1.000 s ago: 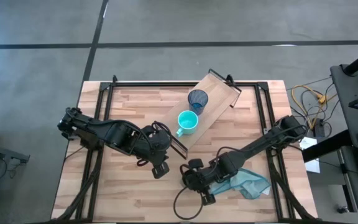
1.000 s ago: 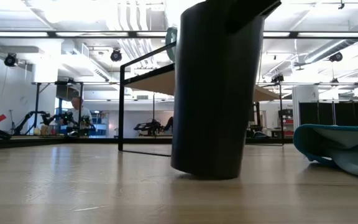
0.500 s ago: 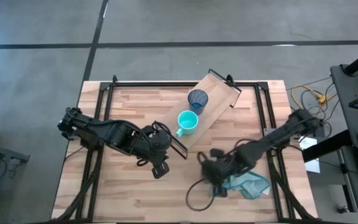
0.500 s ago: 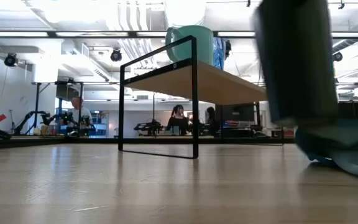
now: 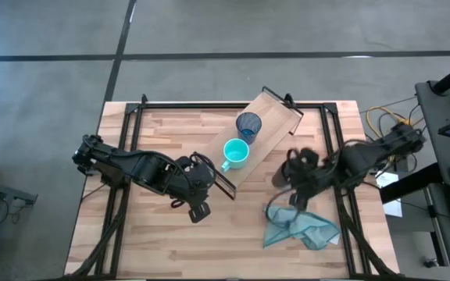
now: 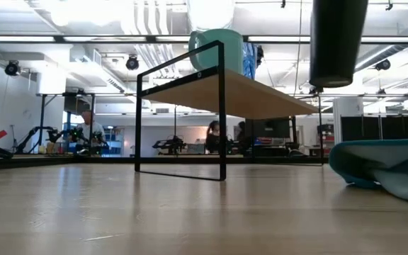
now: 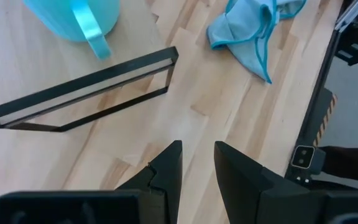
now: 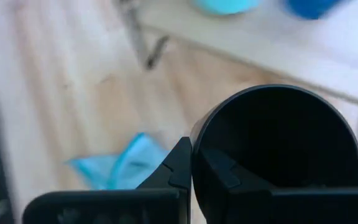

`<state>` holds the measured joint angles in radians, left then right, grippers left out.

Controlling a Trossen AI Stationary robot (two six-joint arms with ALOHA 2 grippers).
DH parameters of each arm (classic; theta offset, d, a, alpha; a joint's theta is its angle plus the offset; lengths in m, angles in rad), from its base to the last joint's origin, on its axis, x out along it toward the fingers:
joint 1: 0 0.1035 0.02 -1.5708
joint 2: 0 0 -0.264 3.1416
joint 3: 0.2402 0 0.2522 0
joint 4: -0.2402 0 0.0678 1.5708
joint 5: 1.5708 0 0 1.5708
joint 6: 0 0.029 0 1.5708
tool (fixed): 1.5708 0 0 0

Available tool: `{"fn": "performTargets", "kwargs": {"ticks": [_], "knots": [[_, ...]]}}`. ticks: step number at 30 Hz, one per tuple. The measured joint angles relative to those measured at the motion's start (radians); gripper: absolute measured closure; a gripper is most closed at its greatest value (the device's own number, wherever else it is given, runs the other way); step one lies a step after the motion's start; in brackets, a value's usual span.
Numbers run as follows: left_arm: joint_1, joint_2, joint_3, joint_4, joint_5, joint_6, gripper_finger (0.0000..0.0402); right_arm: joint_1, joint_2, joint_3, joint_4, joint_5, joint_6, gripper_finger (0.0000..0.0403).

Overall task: Stack small to large cups/mugs on shelf
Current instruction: Put the black cup on the shelf

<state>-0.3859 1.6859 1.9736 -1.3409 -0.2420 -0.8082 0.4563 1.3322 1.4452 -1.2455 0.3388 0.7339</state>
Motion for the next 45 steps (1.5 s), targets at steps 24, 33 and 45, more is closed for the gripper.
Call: {"fn": "performTargets", "kwargs": {"ticks": [24,33,45], "knots": [[0.024,0.0,-0.002,-0.015,-0.079,0.004,0.0322,-0.395,-0.064,0.0,0.094,0.293,-0.503,0.0394],[0.025,0.0,-0.004,-0.062,-0.078,0.004,0.0322,-0.63,-0.063,0.001,0.206,0.02,-0.604,0.0394],[0.026,0.0,-0.004,-0.062,-0.078,0.013,0.0322,-0.854,-0.059,0.001,0.202,-0.268,-0.681,0.0394]]}}
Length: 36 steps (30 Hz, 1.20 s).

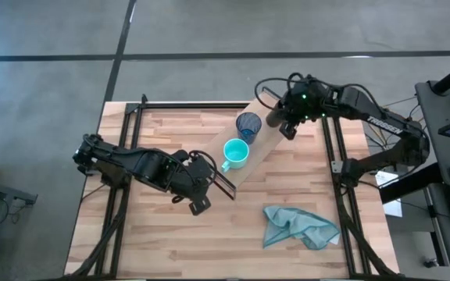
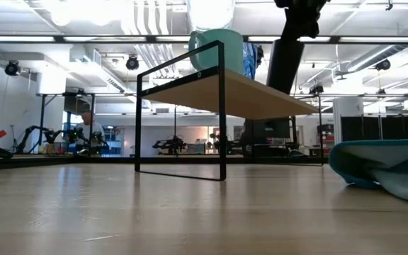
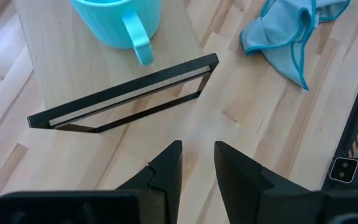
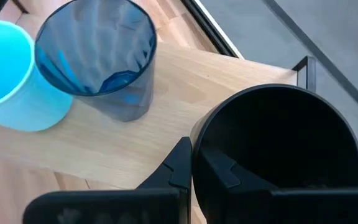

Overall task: Stack small to large cups/mugs on shelf
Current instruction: Put the black cup on the shelf

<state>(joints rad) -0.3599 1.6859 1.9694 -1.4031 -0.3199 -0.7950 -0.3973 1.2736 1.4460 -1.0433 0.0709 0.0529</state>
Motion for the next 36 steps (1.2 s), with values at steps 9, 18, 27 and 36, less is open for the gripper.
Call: {"fn": "performTargets", "kwargs": {"ticks": [9,18,27,36], "knots": [[0.0,0.0,0.0,-0.005,0.0,0.023,0.0322,-0.009,0.049,0.0,-0.018,-0.122,-0.106,0.0394],[0.0,0.0,0.0,-0.005,0.001,0.018,0.0322,-0.009,0.109,0.005,0.053,-0.082,-0.137,0.0394],[0.0,0.0,0.0,-0.005,0.002,0.018,0.0322,-0.01,0.064,0.0,-0.007,-0.086,-0.139,0.0394],[0.003,0.0,0.0,-0.005,0.002,0.017,0.0322,-0.01,0.052,0.0,-0.038,-0.096,-0.166,0.0394]]}}
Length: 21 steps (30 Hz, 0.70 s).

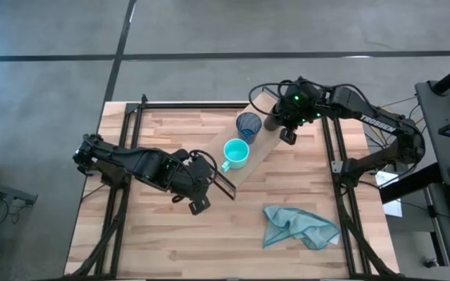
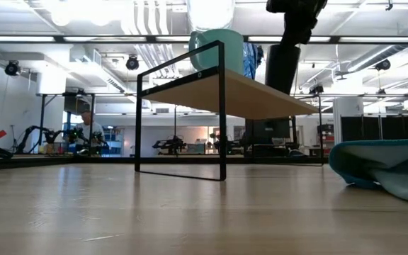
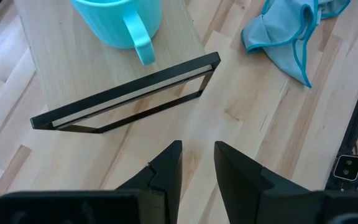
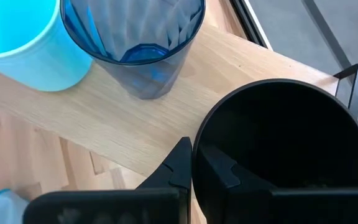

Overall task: Stack small to large cups/mugs on shelf
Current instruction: Put the black cup on the shelf

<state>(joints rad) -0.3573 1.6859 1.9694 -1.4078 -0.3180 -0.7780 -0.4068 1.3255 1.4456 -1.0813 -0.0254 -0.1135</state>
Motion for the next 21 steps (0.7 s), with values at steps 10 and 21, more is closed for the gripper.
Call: {"fn": "performTargets", "kwargs": {"ticks": [10,21], "knots": [[0.004,0.0,0.0,0.001,0.0,0.0,0.0322,0.0,-0.001,-0.002,0.0,-0.002,-0.015,0.0368],[0.004,0.0,0.0,0.001,0.0,0.0,0.0322,0.0,-0.001,-0.002,0.024,0.105,-0.026,0.0319]]}}
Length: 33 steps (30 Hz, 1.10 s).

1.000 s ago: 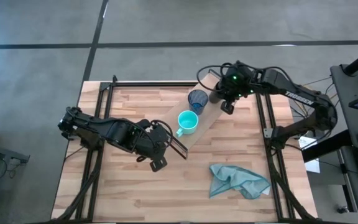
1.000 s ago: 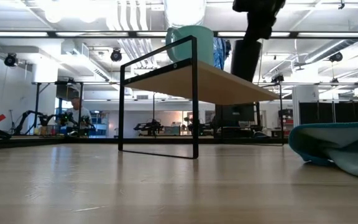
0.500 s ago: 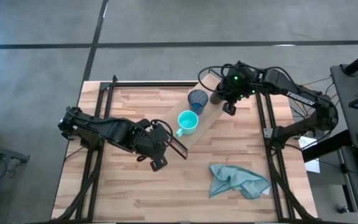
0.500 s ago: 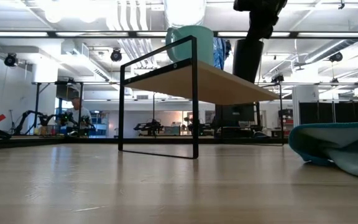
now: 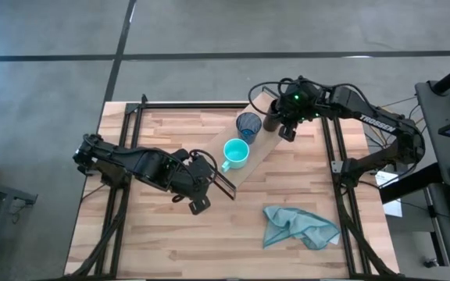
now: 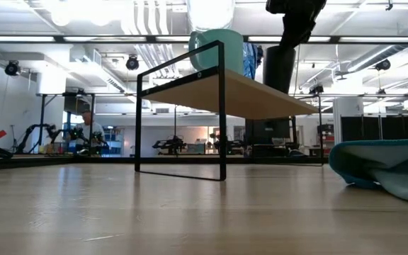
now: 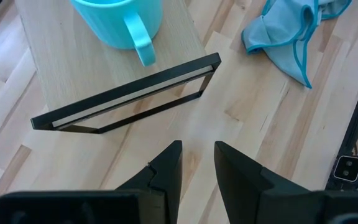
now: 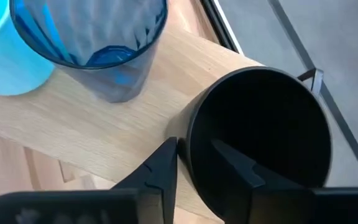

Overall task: Stack small to large cups/mugs on shelf
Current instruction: Put the black cup on the shelf, then adjust the cup and mug on the shelf

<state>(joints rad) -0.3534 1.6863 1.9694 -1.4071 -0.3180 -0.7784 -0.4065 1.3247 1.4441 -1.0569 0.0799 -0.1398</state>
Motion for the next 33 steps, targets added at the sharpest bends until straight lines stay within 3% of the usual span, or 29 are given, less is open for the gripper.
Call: {"fn": "performTargets", "kwargs": {"ticks": [10,19,27,33], "knots": [[0.0,0.0,0.0,0.0,0.0,0.0,0.0322,0.0,0.0,0.001,0.126,0.0,-0.019,0.0317],[0.0,0.0,0.0,0.0,0.0,0.0,0.0322,0.006,-0.027,0.001,0.135,0.0,0.032,0.0321],[0.0,0.0,0.0,0.0,-0.001,0.0,0.0322,0.074,-0.135,0.001,0.183,-0.013,0.101,0.0345],[0.002,0.0,0.0,0.002,-0.001,0.0,0.0322,0.138,-0.181,0.003,0.26,-0.088,0.143,0.0389]]}}
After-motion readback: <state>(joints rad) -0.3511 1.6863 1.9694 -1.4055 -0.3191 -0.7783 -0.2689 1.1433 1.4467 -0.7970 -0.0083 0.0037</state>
